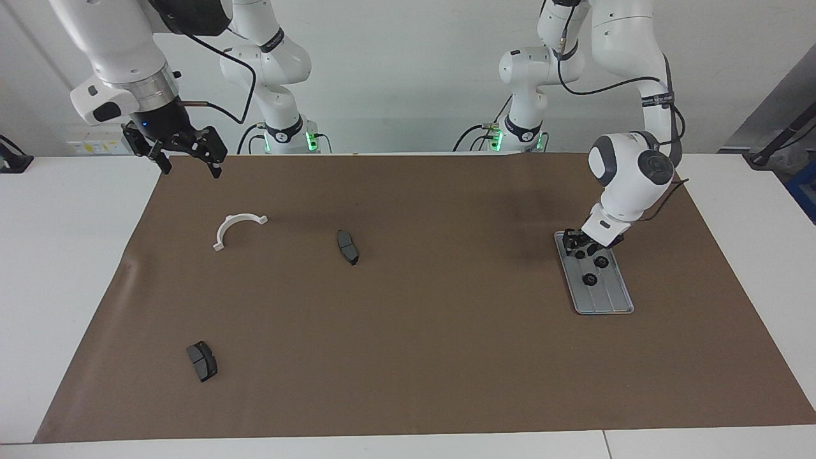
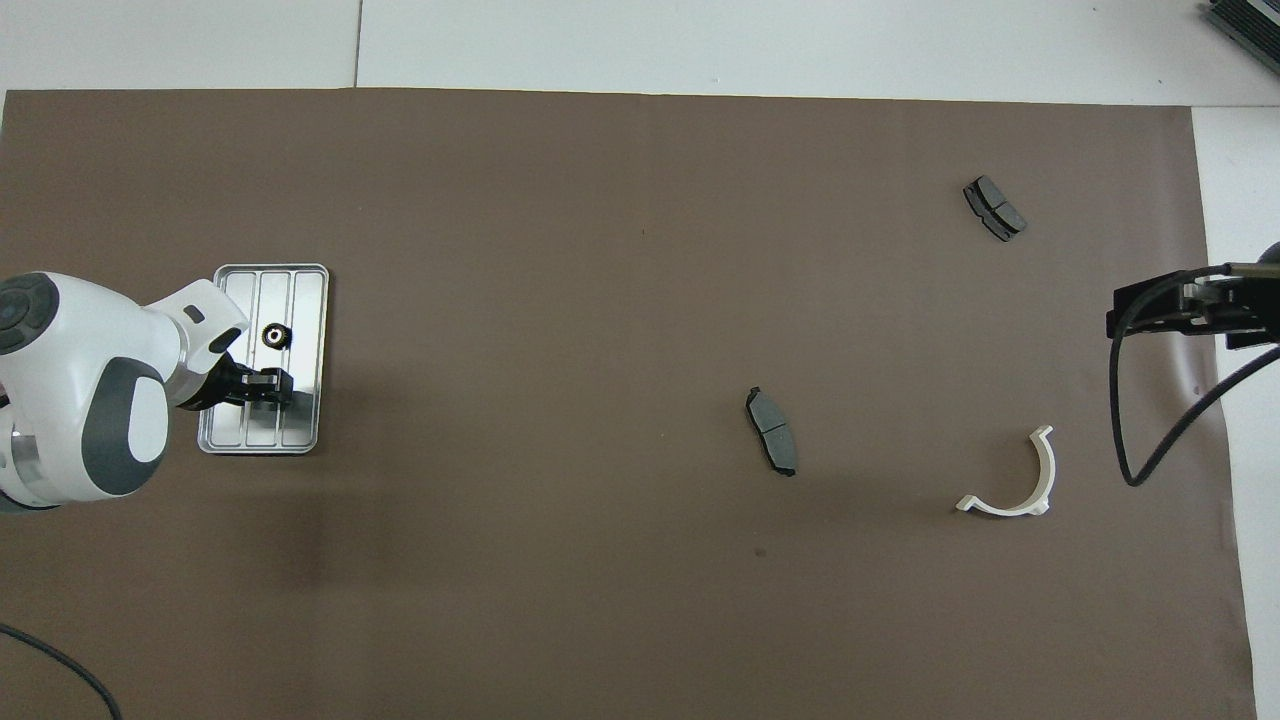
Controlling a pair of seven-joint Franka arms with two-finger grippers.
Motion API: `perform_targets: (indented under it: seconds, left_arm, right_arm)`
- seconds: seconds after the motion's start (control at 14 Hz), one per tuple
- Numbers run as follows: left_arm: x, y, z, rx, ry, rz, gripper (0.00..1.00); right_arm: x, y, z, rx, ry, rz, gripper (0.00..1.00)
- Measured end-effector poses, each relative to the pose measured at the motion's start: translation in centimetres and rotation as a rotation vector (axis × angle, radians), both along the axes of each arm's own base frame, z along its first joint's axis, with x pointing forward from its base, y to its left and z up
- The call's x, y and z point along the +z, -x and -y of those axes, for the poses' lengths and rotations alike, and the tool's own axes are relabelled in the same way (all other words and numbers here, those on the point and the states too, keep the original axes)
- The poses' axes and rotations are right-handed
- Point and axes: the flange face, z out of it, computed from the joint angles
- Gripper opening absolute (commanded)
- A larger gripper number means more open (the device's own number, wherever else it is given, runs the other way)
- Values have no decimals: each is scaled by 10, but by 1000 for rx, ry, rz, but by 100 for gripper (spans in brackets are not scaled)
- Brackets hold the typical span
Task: Place bearing gear from tray to pile
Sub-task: 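Reach the left gripper into the silver tray and grasp a black bearing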
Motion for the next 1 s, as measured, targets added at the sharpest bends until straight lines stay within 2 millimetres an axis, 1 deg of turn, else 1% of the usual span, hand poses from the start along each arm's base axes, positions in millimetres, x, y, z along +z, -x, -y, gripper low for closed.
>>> perform_targets:
  seconds: [0.43,0.64,1.0]
  left_arm:
    - [-2,2,4,7,14,-5,54]
    - [-5,3,5,10,18,3,50]
    - [-4,3,4,13,17,8,39]
  right_arm:
    - [0,0,0,0,0,0,100]
    - [0,0,0,0,0,0,100]
    - [0,0,0,0,0,0,100]
